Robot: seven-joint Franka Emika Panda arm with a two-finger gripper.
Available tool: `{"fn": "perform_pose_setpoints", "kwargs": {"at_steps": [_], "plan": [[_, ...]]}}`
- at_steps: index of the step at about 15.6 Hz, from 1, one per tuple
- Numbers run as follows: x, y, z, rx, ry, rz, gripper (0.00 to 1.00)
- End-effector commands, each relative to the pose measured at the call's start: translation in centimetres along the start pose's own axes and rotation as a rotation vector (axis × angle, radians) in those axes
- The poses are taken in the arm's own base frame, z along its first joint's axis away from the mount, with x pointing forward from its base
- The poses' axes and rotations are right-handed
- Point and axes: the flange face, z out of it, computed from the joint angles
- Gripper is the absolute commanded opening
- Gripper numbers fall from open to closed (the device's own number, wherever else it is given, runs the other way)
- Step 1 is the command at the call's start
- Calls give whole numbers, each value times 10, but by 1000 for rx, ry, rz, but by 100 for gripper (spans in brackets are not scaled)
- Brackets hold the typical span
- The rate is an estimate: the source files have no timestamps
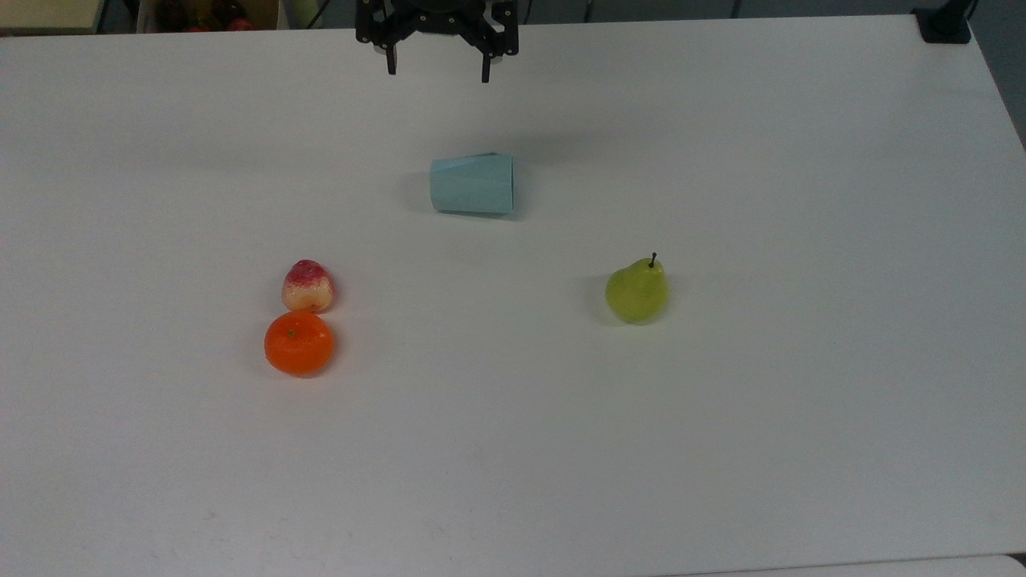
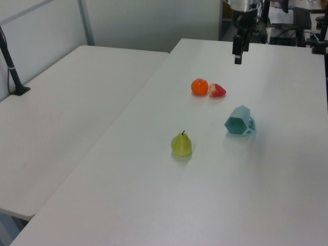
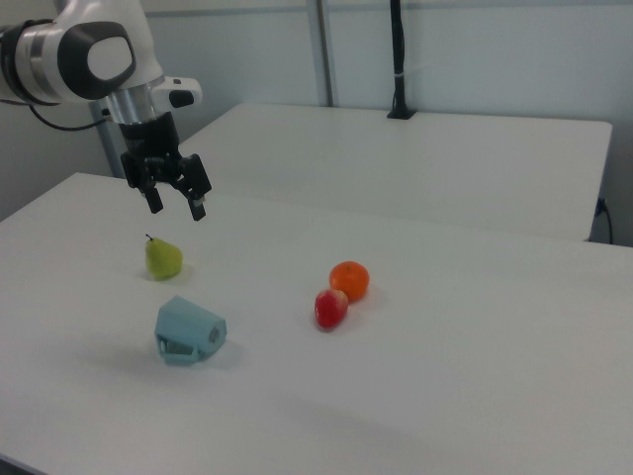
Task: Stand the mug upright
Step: 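Move the open gripper toward the light-blue mug lying on its side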
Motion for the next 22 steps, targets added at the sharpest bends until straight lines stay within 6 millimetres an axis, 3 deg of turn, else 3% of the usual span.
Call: {"fn": "perform_pose_setpoints", "kwargs": {"at_steps": [1,8,12,18,22], "plan": [[-10,1,-1,15,-19,-24,100],[-12,-16,1,-14,-27,-41,100],[-31,-79,15,-197,-92,-122,100],[-43,-156,69,-417,-132,-158,100],[-39,-193,133,-583,-126,-133,100]]}}
